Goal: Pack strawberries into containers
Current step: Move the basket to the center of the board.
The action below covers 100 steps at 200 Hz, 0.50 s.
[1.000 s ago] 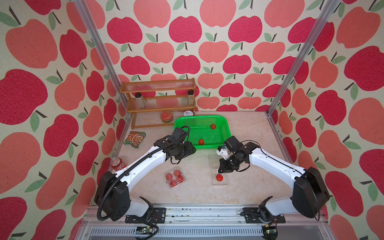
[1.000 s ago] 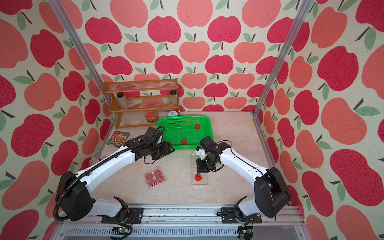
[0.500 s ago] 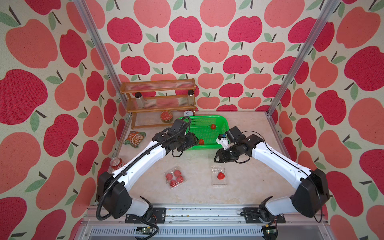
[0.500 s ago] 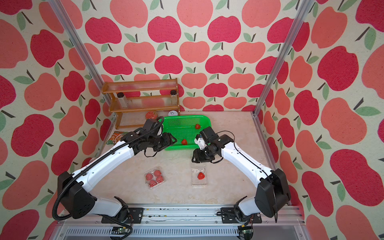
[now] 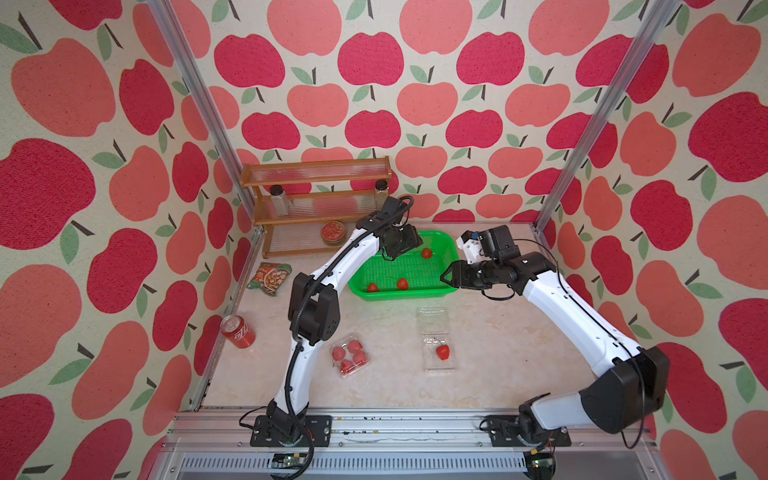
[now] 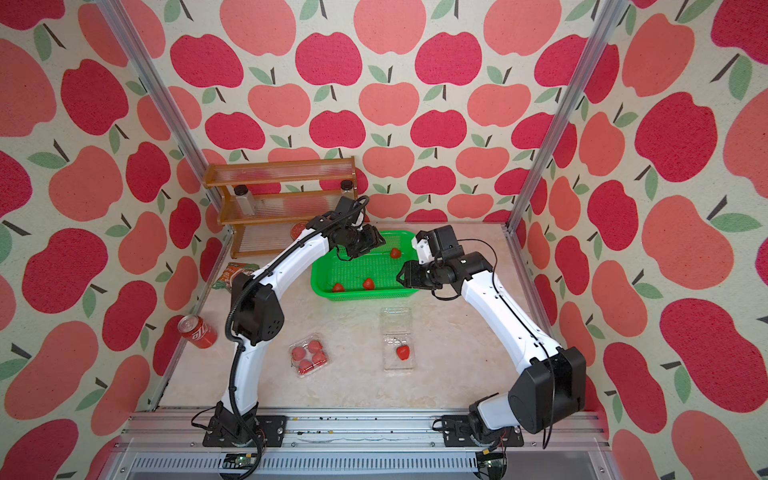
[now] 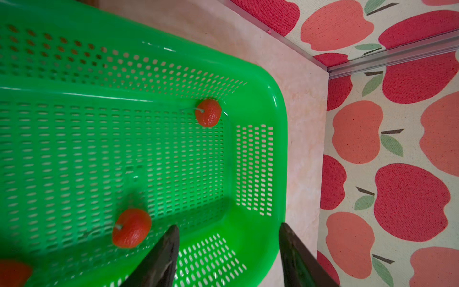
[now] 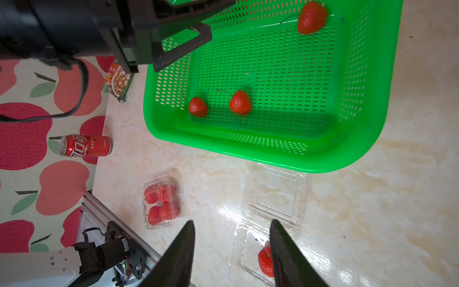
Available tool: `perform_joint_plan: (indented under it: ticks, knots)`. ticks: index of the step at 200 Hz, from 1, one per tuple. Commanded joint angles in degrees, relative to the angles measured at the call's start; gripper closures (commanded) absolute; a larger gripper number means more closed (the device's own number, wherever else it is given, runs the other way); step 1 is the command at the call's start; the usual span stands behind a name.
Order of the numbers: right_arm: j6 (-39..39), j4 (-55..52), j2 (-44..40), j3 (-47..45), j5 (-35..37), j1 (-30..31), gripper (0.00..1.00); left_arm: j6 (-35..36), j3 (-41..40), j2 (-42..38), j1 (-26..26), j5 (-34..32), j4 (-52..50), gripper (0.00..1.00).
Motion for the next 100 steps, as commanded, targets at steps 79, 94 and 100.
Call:
perform_joint_plan:
  ticks: [79,94,100]
  knots:
    - [2.6,4.3,0.3,-4.2,-8.7,-5.4,0.52,2.0,16.4,17.7,5.0,4.6,-4.8,0.45]
    - [2.4,4.4,1.2,-4.3,-9.0,-5.6,0.52,3.2,17.8,18.7,5.0,4.7,-4.9,0.45]
    - [2.6,4.5,1.6,-4.4,-9.0,-5.7,0.52,3.6,18.1,19.1,5.0,4.9,-4.6,0.45]
